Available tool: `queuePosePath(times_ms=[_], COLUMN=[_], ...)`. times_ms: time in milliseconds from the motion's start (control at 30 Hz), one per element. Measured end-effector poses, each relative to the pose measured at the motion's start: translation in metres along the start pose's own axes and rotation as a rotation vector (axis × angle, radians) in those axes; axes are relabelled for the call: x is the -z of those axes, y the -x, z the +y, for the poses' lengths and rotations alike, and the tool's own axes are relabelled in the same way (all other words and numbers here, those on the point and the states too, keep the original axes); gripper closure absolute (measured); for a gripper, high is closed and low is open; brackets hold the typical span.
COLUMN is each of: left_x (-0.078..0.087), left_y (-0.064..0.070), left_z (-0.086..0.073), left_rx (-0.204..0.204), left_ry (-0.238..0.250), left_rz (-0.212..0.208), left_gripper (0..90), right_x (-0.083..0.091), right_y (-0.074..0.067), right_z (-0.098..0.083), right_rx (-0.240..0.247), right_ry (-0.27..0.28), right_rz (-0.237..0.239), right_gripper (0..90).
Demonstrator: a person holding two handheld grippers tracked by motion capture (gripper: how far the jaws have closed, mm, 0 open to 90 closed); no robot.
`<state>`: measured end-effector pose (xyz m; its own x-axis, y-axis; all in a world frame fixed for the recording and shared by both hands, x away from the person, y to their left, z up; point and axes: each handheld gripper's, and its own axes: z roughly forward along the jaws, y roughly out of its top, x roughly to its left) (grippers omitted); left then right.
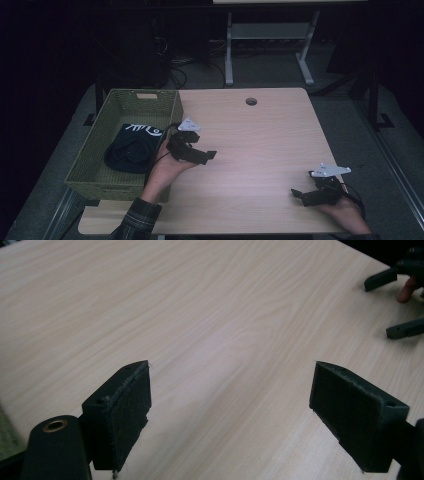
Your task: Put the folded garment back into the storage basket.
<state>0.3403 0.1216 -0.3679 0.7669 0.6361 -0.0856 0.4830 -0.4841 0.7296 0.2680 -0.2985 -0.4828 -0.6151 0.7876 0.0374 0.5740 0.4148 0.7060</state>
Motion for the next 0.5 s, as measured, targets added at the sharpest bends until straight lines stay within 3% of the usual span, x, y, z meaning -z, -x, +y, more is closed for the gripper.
queuePosePath(times_ms=[167, 433, 500], left_x=[-0.015, -0.034, -0.037], left_y=[0.013, 0.024, 0.026], left_z=[-0.010, -0.030, -0.036], left_rx=[-0.009, -0.055, -0.049], left_ry=[-0.009, -0.033, -0.044], left_rz=[-0.004, 0.017, 0.013], left_gripper=[15.1, 15.1, 15.1], right_x=[0.000, 0.000, 0.000], right_y=[0.000, 0.000, 0.000], right_z=[0.000, 0.000, 0.000], right_rx=[-0.001, 0.001, 0.001], right_ry=[-0.001, 0.000, 0.000], right_rz=[0.000, 0.000, 0.000], right_gripper=[3.5, 3.4, 3.5])
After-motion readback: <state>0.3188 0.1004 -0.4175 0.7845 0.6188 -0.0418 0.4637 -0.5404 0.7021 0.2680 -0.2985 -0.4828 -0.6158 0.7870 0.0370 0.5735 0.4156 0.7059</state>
